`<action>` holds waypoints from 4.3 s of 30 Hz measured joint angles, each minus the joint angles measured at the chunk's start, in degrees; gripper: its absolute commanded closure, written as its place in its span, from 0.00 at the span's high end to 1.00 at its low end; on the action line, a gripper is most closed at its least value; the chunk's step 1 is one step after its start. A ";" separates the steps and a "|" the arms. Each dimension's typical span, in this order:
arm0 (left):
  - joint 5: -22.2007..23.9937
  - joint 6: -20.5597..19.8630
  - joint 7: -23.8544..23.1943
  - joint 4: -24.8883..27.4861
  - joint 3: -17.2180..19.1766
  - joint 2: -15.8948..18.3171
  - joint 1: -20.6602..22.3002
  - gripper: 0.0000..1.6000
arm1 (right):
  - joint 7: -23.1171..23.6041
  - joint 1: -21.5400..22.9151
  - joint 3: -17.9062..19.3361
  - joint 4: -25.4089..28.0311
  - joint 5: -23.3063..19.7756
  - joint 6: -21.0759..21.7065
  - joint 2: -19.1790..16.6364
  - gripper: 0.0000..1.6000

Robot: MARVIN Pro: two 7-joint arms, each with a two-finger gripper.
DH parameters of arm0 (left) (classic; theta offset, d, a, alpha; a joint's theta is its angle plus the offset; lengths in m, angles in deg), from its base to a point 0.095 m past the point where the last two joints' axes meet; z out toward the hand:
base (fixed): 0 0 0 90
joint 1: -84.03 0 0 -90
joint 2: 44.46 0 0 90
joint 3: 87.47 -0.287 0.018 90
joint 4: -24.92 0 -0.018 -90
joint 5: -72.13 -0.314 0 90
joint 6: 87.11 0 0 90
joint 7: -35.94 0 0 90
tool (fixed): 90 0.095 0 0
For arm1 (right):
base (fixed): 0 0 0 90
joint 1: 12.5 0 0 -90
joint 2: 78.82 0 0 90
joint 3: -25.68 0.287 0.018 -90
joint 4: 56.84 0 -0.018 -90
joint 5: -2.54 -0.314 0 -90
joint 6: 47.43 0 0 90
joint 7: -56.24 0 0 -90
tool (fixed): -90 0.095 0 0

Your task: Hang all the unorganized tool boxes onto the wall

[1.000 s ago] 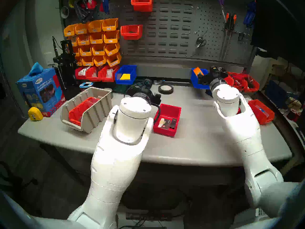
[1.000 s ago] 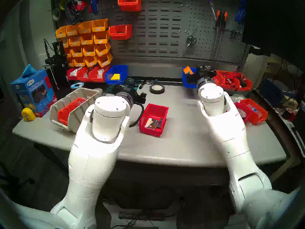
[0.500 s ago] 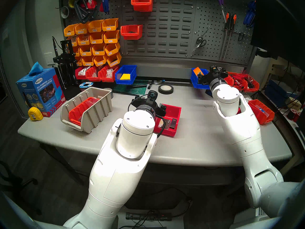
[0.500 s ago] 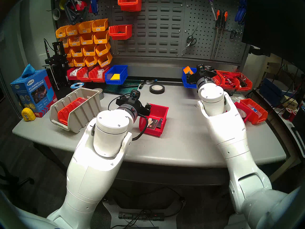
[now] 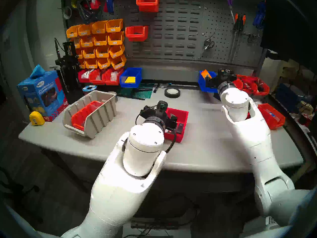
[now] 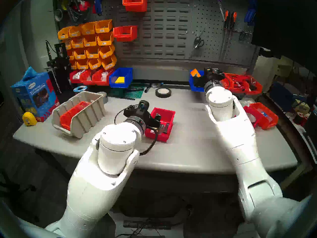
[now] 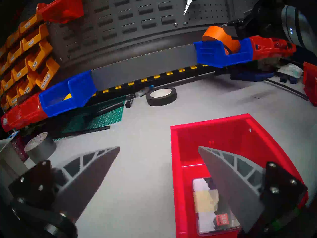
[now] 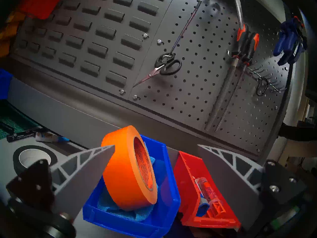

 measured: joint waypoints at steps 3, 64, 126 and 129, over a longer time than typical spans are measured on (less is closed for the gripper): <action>2.18 0.00 1.81 0.64 -0.62 0.91 -0.75 1.00 | 0.00 -0.16 0.00 0.04 0.00 -0.03 -0.02 1.00; 20.52 0.00 11.92 -1.98 2.00 2.54 8.39 0.00 | -0.67 -5.40 1.74 5.13 0.07 0.45 -1.69 1.00; 18.64 4.03 0.85 -38.08 11.21 -8.24 36.33 0.00 | -3.37 -13.58 5.48 16.64 0.73 4.73 -4.23 1.00; 17.75 4.84 0.03 -40.61 11.60 -8.77 37.77 0.00 | -3.48 -13.79 5.62 16.91 0.76 4.85 -4.34 1.00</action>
